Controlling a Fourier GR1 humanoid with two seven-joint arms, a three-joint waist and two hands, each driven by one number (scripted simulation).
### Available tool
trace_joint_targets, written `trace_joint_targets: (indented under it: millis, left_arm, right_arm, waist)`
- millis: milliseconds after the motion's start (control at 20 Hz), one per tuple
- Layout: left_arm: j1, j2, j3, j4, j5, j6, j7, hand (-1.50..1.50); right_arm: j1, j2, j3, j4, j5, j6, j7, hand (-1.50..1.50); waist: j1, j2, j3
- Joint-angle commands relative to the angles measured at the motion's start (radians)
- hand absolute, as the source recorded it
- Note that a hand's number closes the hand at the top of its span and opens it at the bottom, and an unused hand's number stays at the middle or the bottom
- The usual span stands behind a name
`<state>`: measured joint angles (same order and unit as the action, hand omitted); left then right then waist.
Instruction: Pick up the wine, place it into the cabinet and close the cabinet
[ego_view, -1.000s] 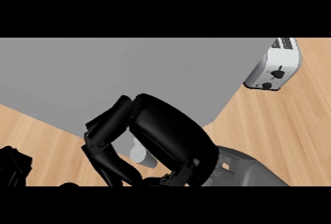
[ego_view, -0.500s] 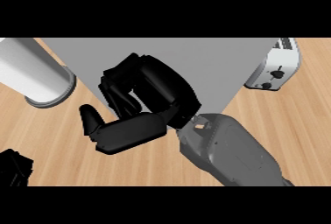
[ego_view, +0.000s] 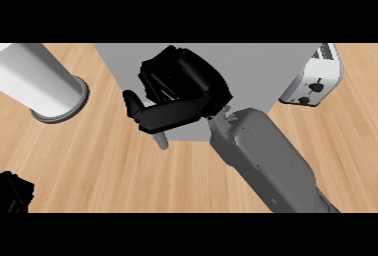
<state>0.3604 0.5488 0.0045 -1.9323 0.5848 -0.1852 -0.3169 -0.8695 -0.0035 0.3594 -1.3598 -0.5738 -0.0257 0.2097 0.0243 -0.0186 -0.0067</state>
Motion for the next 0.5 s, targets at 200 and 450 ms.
trace_joint_targets:
  millis: [200, 450]
  left_arm:
    - [-0.015, -0.005, 0.001, -0.020, -0.005, -0.004, 0.030, 1.50]
    - [-0.025, -0.015, -0.006, -0.011, -0.019, -0.005, 0.024, 1.50]
  right_arm:
    - [-0.004, -0.113, -0.118, 0.220, 0.017, 0.116, -0.083, 1.50]
    - [-0.067, -0.132, -0.163, 0.264, -0.001, 0.141, -0.079, 1.50]
  waist:
    - [0.001, 0.029, 0.007]
    - [0.007, 0.033, 0.006]
